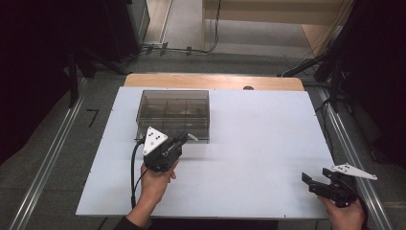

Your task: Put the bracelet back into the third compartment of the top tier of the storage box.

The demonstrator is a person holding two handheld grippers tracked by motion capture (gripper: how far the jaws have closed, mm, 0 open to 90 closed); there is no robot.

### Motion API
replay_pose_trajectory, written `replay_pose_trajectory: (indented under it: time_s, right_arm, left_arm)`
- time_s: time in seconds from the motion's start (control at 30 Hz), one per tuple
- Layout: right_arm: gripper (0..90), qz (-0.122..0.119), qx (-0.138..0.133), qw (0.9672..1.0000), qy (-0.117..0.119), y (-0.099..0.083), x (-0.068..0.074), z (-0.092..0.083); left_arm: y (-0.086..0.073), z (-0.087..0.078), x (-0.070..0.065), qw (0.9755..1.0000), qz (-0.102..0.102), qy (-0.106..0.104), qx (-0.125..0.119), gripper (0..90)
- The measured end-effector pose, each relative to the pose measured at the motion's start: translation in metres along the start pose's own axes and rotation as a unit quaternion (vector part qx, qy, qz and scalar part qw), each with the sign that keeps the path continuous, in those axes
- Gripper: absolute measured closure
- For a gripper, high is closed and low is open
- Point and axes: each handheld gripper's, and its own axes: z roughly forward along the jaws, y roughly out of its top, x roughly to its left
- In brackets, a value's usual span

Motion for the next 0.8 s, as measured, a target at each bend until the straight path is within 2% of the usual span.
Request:
replay_pose_trajectory:
  time_s: [0.23, 0.47, 0.8]
  right_arm:
    - [14.7, 0.000, 0.001, 1.0000, 0.001, 0.000, 0.000, 0.000]
    - [14.7, 0.000, 0.002, 1.0000, 0.002, 0.000, 0.000, 0.001]
    - [14.8, 0.002, 0.004, 1.0000, 0.003, 0.000, 0.000, 0.002]
  left_arm:
    - [0.001, 0.010, 0.000, 1.0000, 0.001, 0.004, 0.000, 84.6]
    - [-0.002, 0.023, 0.002, 0.9998, 0.004, 0.016, 0.010, 84.6]
    - [-0.005, 0.041, 0.006, 0.9995, 0.004, 0.022, 0.023, 84.6]
